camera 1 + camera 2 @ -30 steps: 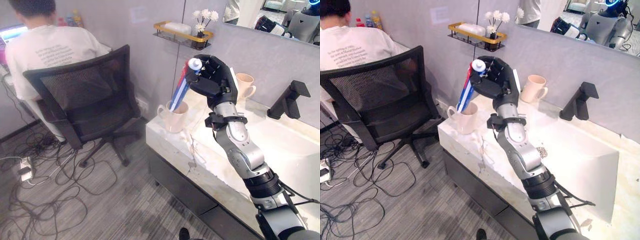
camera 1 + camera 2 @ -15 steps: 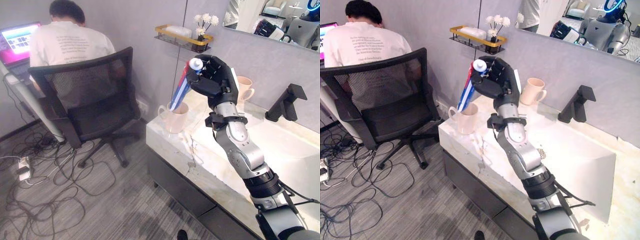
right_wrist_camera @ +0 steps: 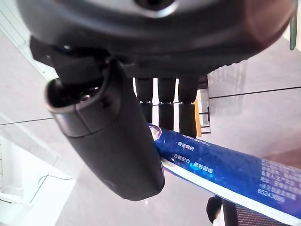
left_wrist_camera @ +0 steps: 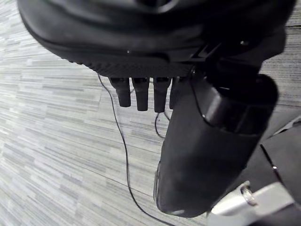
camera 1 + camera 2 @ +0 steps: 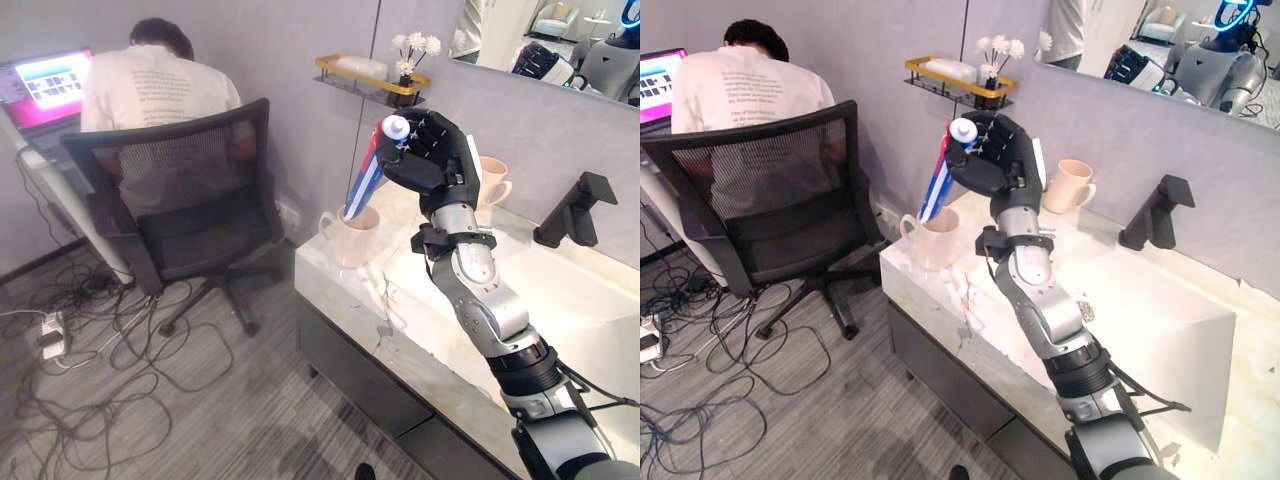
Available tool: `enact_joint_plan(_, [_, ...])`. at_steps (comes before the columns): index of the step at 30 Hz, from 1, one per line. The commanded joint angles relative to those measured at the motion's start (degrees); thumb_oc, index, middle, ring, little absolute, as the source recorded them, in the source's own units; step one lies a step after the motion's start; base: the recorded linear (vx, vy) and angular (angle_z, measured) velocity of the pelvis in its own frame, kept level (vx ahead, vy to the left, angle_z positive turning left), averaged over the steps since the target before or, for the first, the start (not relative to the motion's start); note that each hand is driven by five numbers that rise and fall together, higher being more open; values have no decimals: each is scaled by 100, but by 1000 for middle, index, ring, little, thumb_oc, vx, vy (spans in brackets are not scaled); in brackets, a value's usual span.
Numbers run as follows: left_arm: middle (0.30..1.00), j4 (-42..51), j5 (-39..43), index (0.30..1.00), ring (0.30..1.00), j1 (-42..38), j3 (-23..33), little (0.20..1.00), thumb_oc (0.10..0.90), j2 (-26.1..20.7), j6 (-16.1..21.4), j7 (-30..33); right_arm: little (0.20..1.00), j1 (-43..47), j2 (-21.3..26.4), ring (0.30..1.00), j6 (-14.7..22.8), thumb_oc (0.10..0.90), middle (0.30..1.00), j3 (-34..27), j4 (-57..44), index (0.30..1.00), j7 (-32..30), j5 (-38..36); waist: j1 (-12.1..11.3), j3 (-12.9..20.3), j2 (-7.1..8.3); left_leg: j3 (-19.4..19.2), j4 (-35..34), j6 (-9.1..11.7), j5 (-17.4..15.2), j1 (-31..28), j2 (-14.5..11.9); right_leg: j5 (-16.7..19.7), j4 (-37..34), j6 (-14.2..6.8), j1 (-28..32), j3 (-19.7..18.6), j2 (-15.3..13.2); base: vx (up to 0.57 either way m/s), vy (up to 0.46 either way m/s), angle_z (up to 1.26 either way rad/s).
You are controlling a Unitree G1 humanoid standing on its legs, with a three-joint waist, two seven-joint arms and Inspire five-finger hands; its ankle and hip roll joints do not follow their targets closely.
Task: Organize the bathroom.
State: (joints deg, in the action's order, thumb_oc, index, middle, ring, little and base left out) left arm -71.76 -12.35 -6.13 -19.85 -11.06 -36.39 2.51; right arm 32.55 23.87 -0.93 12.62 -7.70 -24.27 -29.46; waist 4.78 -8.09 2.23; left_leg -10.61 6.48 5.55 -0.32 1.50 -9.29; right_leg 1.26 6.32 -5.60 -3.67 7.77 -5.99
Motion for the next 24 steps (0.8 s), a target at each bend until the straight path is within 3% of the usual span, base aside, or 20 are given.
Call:
enact_joint_plan(1, [900, -296, -100, 900, 900, 53, -136, 900, 800, -288, -331, 67, 300, 1197, 16, 300, 705, 400, 300, -594, -373, 300, -57, 514, 22, 299, 212, -52, 448, -240, -275, 250, 199, -524, 222, -22, 172, -296, 299, 26, -38, 2])
enact_joint_plan(24, [900, -224, -116, 900, 900, 15, -157, 900, 800, -340, -440, 90, 300, 1261, 79, 300, 708, 400, 300, -581, 193, 300, -374, 724, -38, 257, 124, 137, 316, -104, -36, 394, 41, -641, 311, 69, 156, -165, 372, 13, -17, 3])
